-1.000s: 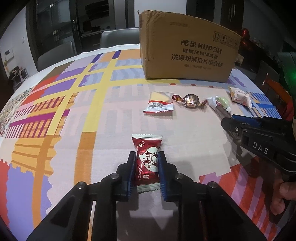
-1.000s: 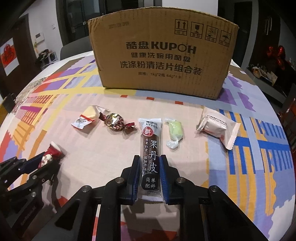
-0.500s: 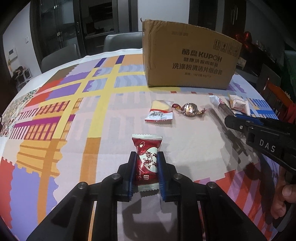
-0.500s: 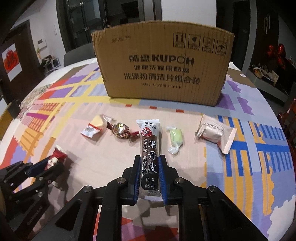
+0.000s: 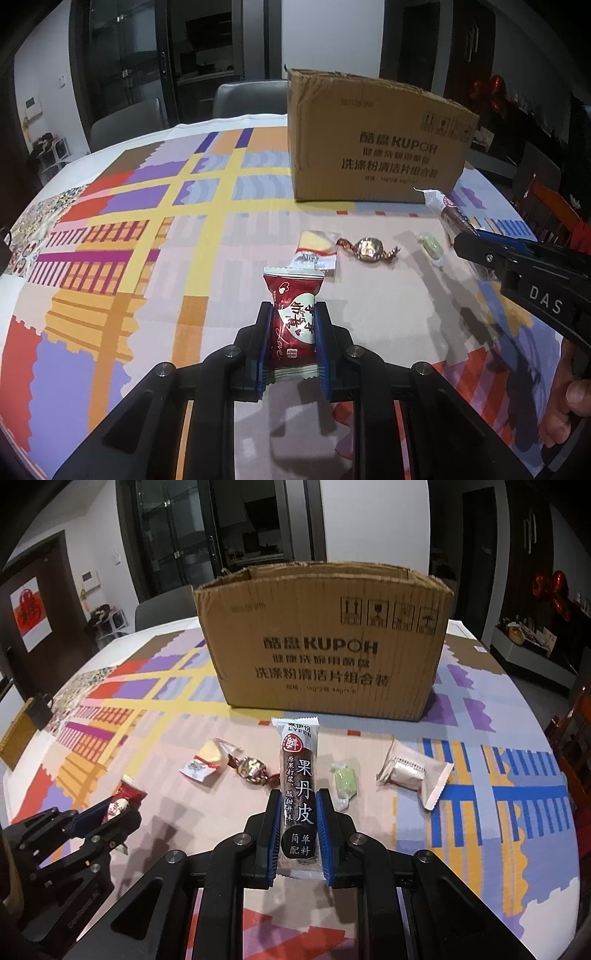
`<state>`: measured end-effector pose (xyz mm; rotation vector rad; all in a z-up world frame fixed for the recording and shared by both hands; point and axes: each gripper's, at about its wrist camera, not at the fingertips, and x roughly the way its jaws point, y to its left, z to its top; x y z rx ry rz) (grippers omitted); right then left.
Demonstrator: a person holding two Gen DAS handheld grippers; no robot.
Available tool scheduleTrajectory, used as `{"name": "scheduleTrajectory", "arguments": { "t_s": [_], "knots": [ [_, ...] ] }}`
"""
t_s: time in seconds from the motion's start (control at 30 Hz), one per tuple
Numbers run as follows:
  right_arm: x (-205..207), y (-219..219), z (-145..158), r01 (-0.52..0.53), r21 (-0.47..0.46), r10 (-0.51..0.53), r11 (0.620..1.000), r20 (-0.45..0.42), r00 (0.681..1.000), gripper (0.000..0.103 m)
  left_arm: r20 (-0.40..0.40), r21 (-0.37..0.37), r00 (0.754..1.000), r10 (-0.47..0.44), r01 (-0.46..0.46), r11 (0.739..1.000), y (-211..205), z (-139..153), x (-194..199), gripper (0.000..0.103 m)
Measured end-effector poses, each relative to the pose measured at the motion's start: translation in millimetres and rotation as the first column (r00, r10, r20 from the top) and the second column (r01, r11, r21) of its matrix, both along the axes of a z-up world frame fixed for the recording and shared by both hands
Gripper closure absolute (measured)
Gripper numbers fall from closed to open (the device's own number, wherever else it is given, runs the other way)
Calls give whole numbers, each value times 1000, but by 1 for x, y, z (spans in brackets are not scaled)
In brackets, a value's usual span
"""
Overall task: Organize snacks
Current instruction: 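Lift both held snacks and carry them over the box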
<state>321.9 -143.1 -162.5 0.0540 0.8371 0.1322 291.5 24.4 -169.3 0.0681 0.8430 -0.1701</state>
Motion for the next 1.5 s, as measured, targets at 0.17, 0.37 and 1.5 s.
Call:
{"name": "scheduleTrajectory", "arguments": {
  "t_s": [0.17, 0.37, 1.5],
  "knots": [
    [-3, -1, 11, -9, -1, 9, 1000, 20, 1000, 84, 14, -5, 1000, 3, -3, 1000, -2, 9, -1, 81],
    [-7, -5, 22, -9, 4, 8, 1000, 40, 999, 85, 32, -10, 999, 0, 0, 1000, -7, 20, -1, 81],
    [7, -33, 119, 13, 31, -19, 999, 204, 979, 85, 155, -42, 987, -37, 44, 998, -41, 114, 39, 81]
  ]
}}
